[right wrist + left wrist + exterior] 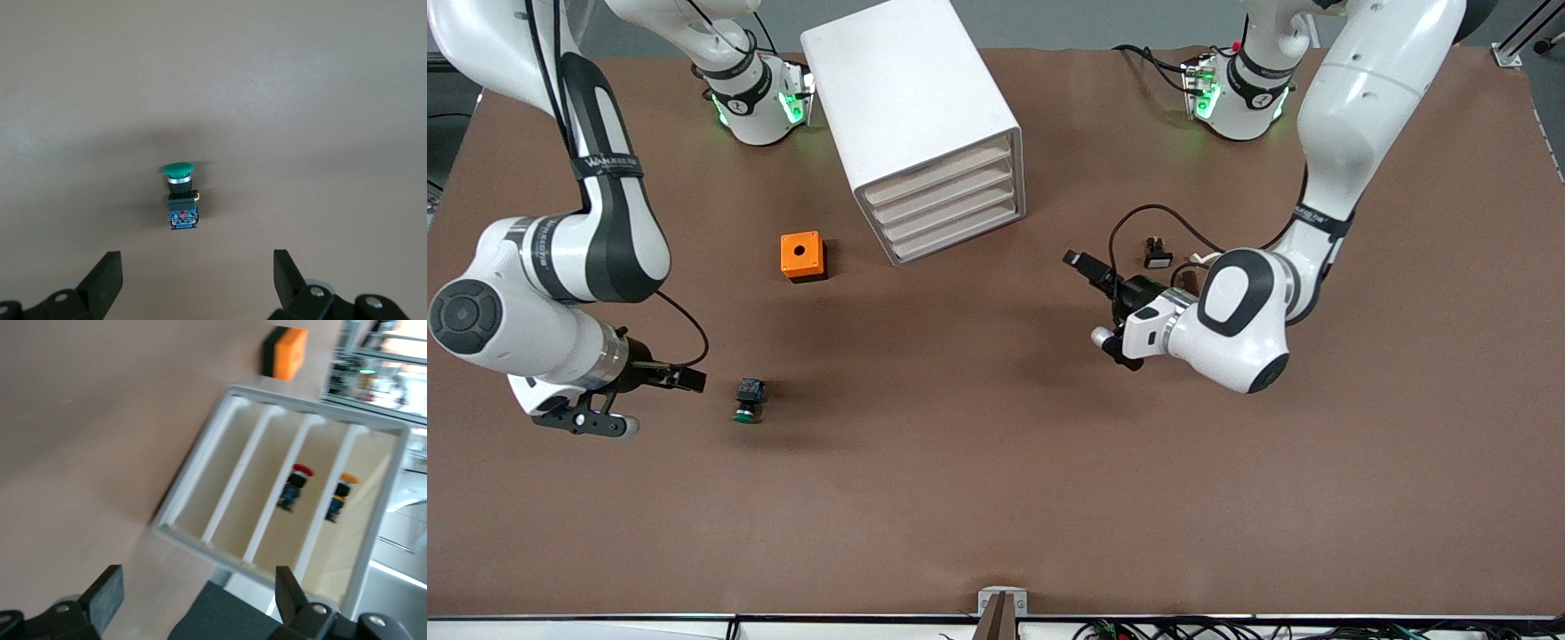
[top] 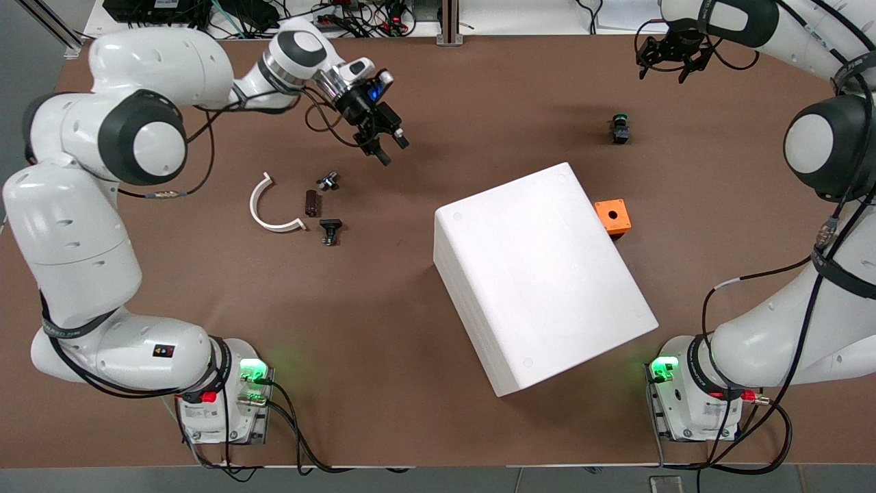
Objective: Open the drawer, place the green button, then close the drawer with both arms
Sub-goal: 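Grasp the green button with the right gripper while the left gripper grips the drawer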
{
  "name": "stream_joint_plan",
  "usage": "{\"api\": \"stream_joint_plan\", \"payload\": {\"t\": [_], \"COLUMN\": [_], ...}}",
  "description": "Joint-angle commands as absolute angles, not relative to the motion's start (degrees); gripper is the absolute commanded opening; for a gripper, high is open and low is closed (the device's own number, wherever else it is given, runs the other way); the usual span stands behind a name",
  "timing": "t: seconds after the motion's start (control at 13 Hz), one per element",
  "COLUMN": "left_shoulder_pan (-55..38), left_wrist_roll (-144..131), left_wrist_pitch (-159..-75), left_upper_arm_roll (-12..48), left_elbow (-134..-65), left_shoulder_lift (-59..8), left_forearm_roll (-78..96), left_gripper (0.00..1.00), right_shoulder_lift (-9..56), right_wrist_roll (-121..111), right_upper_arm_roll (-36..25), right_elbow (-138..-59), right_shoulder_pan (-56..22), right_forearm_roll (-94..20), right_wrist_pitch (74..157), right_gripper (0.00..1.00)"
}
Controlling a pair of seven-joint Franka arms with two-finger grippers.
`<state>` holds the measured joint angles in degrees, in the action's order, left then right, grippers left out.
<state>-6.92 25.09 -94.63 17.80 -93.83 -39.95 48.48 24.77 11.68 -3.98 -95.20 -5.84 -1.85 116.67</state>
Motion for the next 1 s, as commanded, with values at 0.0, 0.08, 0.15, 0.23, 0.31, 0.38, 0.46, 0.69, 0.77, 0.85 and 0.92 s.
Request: {"api": "stream_joint_plan", "payload": {"t": [0.0,0.08,0.15,0.23,0.31,0.38,0.46,0.69,0.77,0.85,0.92], "left_shoulder_pan": [-9.8,-11.3,-12.6,-14.1,-15.5,-16.9,-17.8,-19.9,-20.6,-20.9,-21.8], "left_wrist_roll": [30.7,32.0,32.8,34.2,36.5,38.3,38.8,41.1,42.5,43.7,44.2], "left_wrist_pitch": [-95.4,-96.6,-97.8,-99.1,-100.4,-101.1,-101.5,-103.5,-103.8,-104.1,-104.4], "left_upper_arm_roll": [18.4,18.4,18.4,18.4,18.4,18.4,18.4,18.4,18.4,18.4,18.4], "left_elbow": [-93.0,-93.1,-93.0,-92.9,-92.9,-92.9,-92.9,-93.1,-93.1,-93.1,-93.2], "left_shoulder_lift": [-44.3,-45.2,-46.0,-46.7,-47.2,-48.1,-48.7,-49.8,-50.4,-50.4,-50.4], "left_forearm_roll": [55.7,57.5,59.2,61.2,62.9,64.9,66.3,67.5,67.5,67.5,67.5], "left_gripper": [1.0,0.96,0.93,0.89,0.85,0.8,0.79,0.76,0.74,0.72,0.72], "right_shoulder_lift": [27.0,27.9,28.8,29.7,31.0,32.2,33.3,35.0,35.9,36.5,36.9], "right_wrist_roll": [14.5,16.3,17.3,17.3,17.4,17.4,17.5,17.5,17.4,17.3,17.4], "right_upper_arm_roll": [-4.0,-4.0,-4.0,-4.0,-4.0,-4.0,-4.0,-4.0,-4.0,-4.0,-4.0], "right_elbow": [-95.0,-95.0,-95.0,-95.1,-95.0,-95.0,-95.0,-95.1,-95.0,-95.0,-95.0], "right_shoulder_pan": [-6.9,-7.2,-7.4,-7.4,-7.4,-7.4,-7.2,-7.4,-7.4,-7.3,-7.6], "right_forearm_roll": [-2.7,-2.7,-2.7,-2.7,-2.7,-2.7,-2.7,-2.7,-2.7,-2.6,-2.6], "right_wrist_pitch": [118.8,119.5,120.7,121.8,122.3,123.7,124.9,124.9,125.3,125.2,125.2], "right_gripper": [1.0,1.0,1.0,1.0,1.0,1.0,1.0,1.0,1.0,1.0,1.0]}}
